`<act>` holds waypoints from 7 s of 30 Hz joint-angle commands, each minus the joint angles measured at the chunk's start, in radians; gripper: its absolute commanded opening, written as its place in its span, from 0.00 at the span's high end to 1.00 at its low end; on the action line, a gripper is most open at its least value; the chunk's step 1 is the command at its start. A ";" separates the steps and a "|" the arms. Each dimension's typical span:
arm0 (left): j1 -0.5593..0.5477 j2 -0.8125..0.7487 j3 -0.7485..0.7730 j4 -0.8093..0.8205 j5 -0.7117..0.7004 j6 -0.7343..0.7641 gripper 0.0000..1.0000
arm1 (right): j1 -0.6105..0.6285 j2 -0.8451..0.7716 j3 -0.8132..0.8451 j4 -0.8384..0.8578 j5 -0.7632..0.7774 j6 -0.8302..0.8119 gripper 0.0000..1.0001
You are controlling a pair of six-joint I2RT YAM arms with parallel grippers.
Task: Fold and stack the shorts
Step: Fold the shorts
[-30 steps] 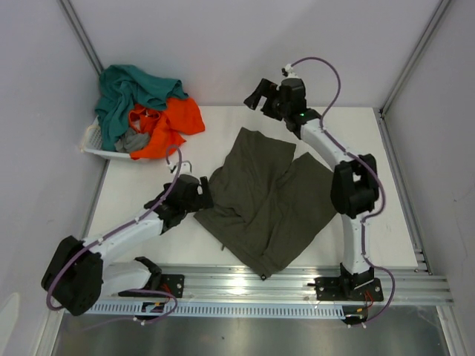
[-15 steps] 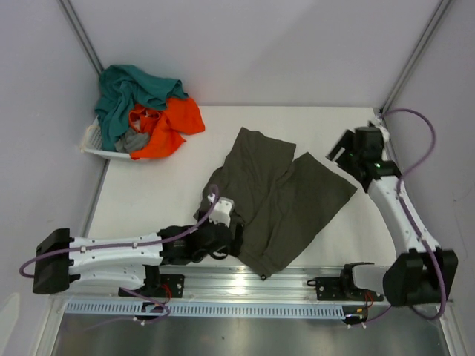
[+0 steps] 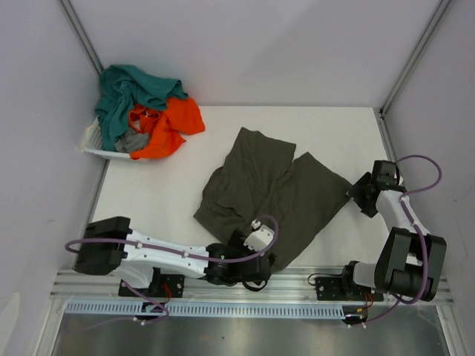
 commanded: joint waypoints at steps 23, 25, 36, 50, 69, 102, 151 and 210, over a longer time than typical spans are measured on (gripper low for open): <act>-0.062 -0.113 -0.061 -0.003 -0.027 0.008 0.01 | -0.006 0.382 0.142 0.335 0.032 0.013 0.51; -0.061 -0.102 -0.060 0.009 -0.010 0.015 0.01 | -0.006 0.404 0.142 0.345 0.040 0.013 0.51; -0.061 0.056 0.032 0.049 0.032 0.075 0.01 | -0.009 0.438 0.144 0.380 0.015 0.001 0.97; -0.100 0.177 0.140 0.094 0.045 0.192 0.02 | -0.015 0.445 0.142 0.394 -0.022 -0.014 1.00; -0.055 0.337 0.227 0.008 0.012 0.189 0.31 | -0.015 0.444 0.142 0.394 -0.028 -0.013 1.00; -0.134 0.179 0.219 0.135 0.286 0.203 1.00 | -0.118 -0.081 0.154 0.036 0.145 0.035 1.00; 0.717 -0.817 -0.446 0.130 0.785 0.123 0.98 | 0.474 0.612 1.099 -0.062 0.282 0.050 1.00; 0.768 -0.594 -0.354 0.123 0.541 0.160 0.04 | 0.580 1.085 1.371 -0.146 0.248 -0.074 0.37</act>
